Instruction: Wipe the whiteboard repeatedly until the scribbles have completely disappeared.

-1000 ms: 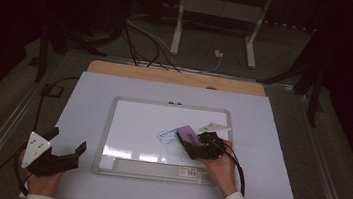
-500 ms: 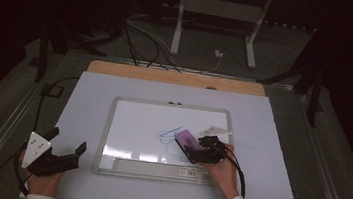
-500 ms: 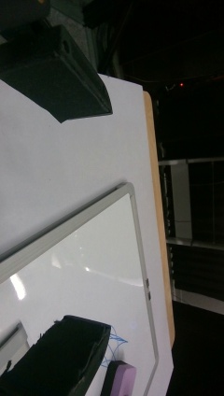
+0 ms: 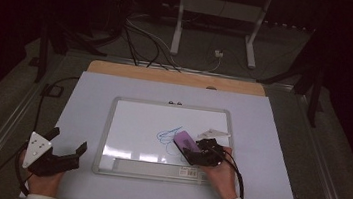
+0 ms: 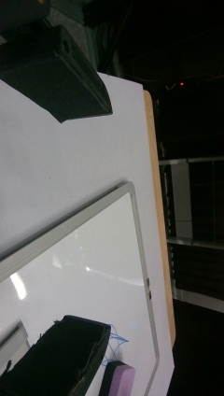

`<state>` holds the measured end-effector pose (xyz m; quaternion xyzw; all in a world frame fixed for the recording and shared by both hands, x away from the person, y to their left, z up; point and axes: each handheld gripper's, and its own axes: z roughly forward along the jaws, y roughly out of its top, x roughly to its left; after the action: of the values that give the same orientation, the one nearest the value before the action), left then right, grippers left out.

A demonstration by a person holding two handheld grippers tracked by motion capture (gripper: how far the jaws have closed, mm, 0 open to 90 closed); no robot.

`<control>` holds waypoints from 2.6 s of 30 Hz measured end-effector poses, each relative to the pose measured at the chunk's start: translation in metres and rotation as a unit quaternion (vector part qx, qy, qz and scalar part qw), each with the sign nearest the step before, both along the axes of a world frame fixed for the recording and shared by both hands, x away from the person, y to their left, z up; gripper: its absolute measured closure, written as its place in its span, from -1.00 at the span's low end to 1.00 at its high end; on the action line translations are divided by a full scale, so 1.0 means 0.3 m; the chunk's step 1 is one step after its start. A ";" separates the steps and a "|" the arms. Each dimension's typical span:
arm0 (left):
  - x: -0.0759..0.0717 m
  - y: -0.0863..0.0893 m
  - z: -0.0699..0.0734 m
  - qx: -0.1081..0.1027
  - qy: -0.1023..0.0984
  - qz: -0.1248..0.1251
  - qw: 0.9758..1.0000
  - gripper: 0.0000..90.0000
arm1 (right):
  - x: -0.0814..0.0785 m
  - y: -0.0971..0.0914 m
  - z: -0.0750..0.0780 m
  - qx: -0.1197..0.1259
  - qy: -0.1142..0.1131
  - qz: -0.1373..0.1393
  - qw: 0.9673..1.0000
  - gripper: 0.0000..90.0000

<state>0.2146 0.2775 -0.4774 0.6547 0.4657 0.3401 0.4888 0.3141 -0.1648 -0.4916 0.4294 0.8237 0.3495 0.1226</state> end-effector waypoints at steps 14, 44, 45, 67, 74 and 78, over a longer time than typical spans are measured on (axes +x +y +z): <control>0.000 0.001 -0.001 -0.001 0.001 0.000 1.000 -0.98 | -0.024 0.092 -0.013 -0.020 -0.023 0.016 0.999 -0.09; -0.001 0.001 0.000 0.000 0.000 0.002 1.000 -0.98 | -0.035 0.118 -0.024 -0.048 -0.053 -0.006 0.997 -0.09; -0.001 0.003 0.000 -0.001 0.000 0.002 1.000 -0.98 | -0.034 0.116 -0.025 -0.047 -0.052 -0.007 0.998 -0.09; -0.001 0.003 -0.001 -0.002 0.001 0.002 1.000 -0.98 | -0.023 0.084 -0.023 -0.058 -0.053 -0.008 0.997 -0.10; 0.000 0.002 -0.001 -0.001 0.001 0.002 1.000 -0.98 | 0.032 0.002 -0.025 -0.061 -0.049 -0.061 0.995 -0.10; -0.001 0.002 -0.001 -0.001 0.001 0.001 1.000 -0.98 | 0.055 -0.024 -0.025 -0.062 -0.048 -0.081 0.994 -0.10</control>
<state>0.2145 0.2780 -0.4776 0.6538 0.4673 0.3397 0.4887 0.3307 -0.1721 -0.4992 0.4694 0.7993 0.3066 0.2162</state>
